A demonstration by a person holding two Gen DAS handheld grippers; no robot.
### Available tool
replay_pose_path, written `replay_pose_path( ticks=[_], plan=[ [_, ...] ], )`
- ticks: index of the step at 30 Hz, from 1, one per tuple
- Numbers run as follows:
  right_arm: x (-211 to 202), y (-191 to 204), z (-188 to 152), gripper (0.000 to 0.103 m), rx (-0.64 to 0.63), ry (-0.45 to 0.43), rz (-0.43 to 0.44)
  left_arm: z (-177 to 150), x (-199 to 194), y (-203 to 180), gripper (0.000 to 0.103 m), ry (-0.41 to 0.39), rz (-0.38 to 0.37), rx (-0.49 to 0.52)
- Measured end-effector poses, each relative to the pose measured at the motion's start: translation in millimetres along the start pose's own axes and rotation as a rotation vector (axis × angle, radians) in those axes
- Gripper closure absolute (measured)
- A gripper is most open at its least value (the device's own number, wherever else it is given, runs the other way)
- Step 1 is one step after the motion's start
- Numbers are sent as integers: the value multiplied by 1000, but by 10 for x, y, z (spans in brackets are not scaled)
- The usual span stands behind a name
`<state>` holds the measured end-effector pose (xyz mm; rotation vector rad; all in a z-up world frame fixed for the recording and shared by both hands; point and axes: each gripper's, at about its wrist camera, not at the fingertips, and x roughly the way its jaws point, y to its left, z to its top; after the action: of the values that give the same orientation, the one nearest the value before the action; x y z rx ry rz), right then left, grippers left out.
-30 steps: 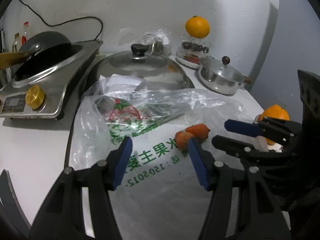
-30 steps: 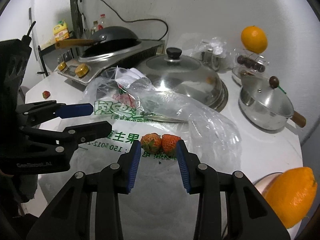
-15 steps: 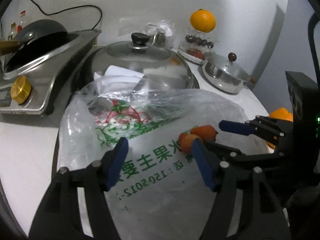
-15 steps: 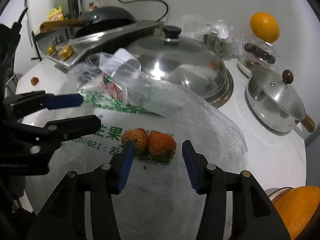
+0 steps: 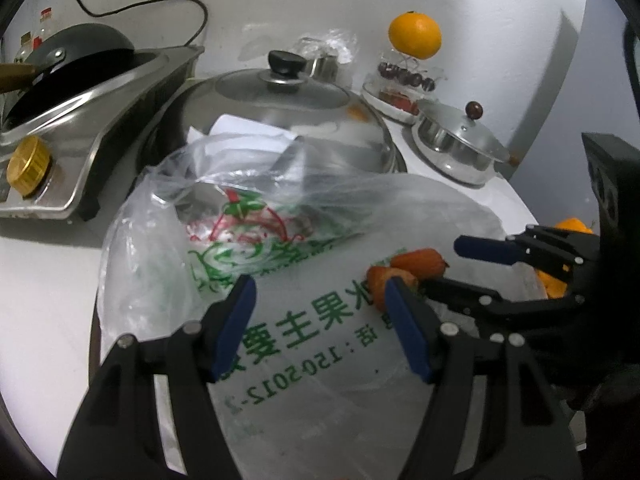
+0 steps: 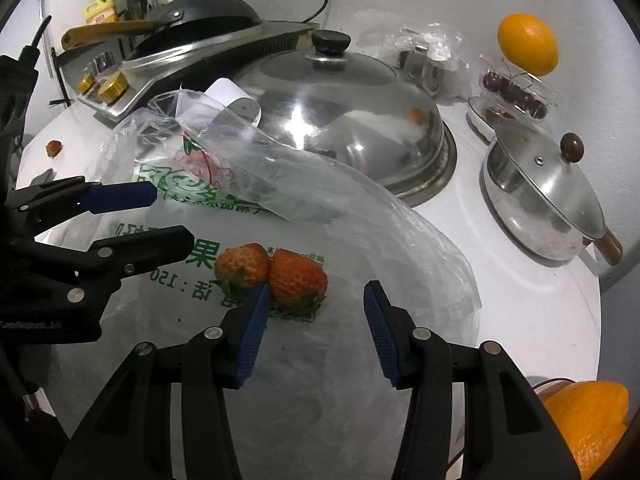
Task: Organize fruits
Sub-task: 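Close the right gripper on a red strawberry and lift it, then close the left gripper on the other strawberry while the right gripper holds its strawberry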
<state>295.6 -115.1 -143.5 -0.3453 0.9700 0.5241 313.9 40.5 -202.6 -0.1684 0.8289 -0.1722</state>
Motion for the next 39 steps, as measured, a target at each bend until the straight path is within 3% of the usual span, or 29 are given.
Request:
replay_pose_path(
  ticks=[6,11,14,19,21,39],
  plan=[
    [49,-24,87,52,38,2,14,0,-53,75,34,-7,-11,-11],
    [91,-158,99,52,124,32,85,-7,-69,81,34,-2,-27,-2],
    [86,-147,78,58,121,40,114,-18,-81,49,34,1,-31,12],
    [97,-162,57,58,131,40,133,-19,-91,1,34,3,-22,32],
    [99,-164,64,70,133,36,161,-15,-77,-18,34,8,-16,40],
    [-392,-303,-30,70,117,-87,128,37,229,-440,32,94,27,155]
  ],
)
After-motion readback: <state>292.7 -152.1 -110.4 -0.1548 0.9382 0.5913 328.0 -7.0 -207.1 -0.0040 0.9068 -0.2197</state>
